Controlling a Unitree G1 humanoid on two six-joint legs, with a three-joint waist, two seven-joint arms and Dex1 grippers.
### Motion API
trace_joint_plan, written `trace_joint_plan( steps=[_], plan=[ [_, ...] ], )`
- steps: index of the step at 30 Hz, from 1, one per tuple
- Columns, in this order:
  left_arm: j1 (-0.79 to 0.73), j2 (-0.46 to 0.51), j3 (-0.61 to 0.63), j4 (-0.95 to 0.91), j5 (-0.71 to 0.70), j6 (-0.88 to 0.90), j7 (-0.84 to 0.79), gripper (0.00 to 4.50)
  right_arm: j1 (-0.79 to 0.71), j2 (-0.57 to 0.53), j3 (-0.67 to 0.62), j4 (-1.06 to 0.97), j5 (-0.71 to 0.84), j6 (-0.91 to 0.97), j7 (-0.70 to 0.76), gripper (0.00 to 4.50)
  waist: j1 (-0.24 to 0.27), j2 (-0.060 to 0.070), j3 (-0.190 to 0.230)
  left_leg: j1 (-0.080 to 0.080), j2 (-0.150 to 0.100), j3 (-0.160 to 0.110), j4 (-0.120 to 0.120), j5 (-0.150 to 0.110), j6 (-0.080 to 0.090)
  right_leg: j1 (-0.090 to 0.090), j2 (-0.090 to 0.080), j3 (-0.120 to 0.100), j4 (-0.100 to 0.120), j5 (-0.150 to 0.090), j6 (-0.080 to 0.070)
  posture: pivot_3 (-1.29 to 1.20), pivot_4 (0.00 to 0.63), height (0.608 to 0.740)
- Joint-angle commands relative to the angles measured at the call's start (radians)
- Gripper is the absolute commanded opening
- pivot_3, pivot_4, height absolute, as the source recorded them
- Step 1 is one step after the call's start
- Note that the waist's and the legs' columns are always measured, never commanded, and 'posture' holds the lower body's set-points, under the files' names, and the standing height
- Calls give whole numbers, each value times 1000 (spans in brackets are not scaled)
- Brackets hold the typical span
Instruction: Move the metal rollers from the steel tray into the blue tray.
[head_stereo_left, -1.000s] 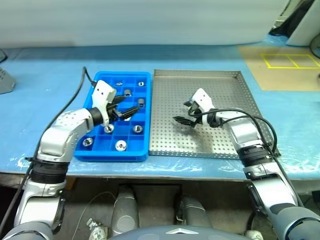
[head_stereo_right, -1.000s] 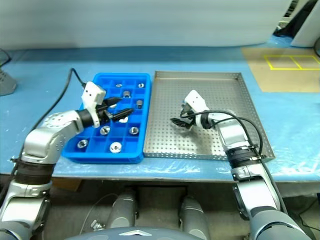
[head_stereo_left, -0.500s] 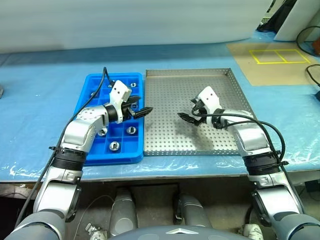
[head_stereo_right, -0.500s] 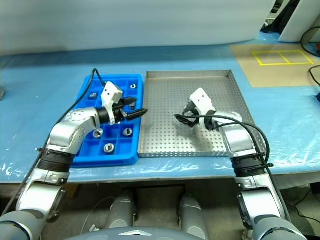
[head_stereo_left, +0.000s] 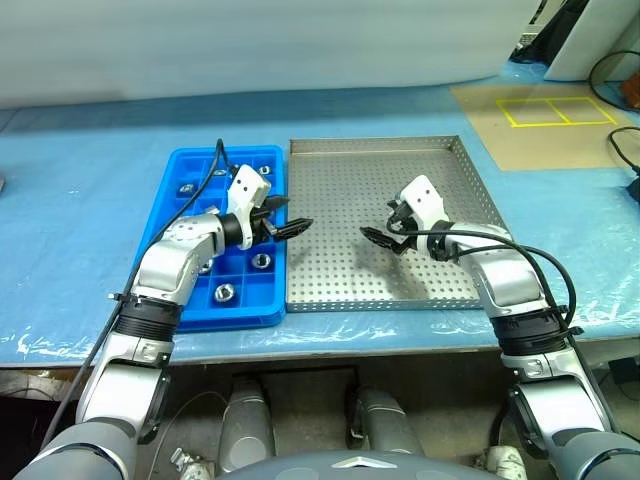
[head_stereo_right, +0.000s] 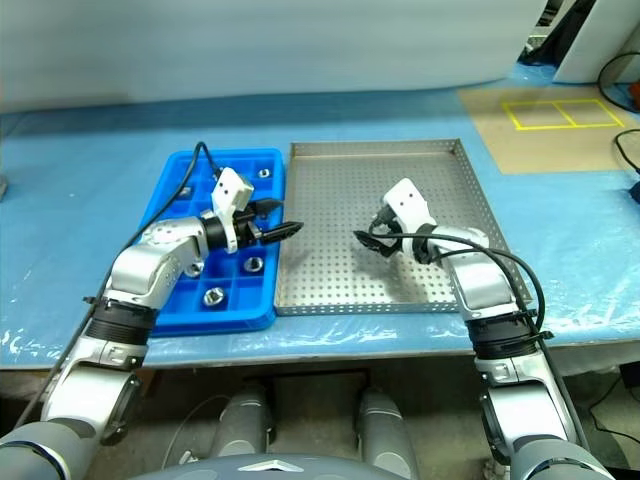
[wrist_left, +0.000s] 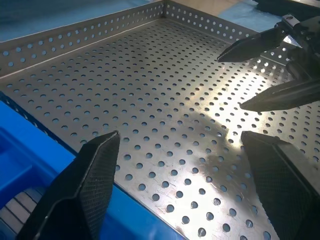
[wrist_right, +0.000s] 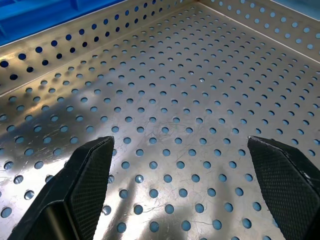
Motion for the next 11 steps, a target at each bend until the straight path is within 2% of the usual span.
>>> trace_joint_plan(
  steps=[1, 11],
  plan=[
    [4, 13, 26, -61, -5, 0, 7, 4065, -24, 1, -1, -14, 13, -14, 2, 4431, 1, 0, 0, 0, 0, 0, 0, 0, 0, 0, 0, 0, 0, 0, 0, -127, 150, 740],
    [-14, 6, 17, -49, -1, -3, 3, 4065, -21, -8, 1, -26, 13, -14, 5, 4431, 2, 0, 0, 0, 0, 0, 0, 0, 0, 0, 0, 0, 0, 0, 0, -147, 150, 740]
  ],
)
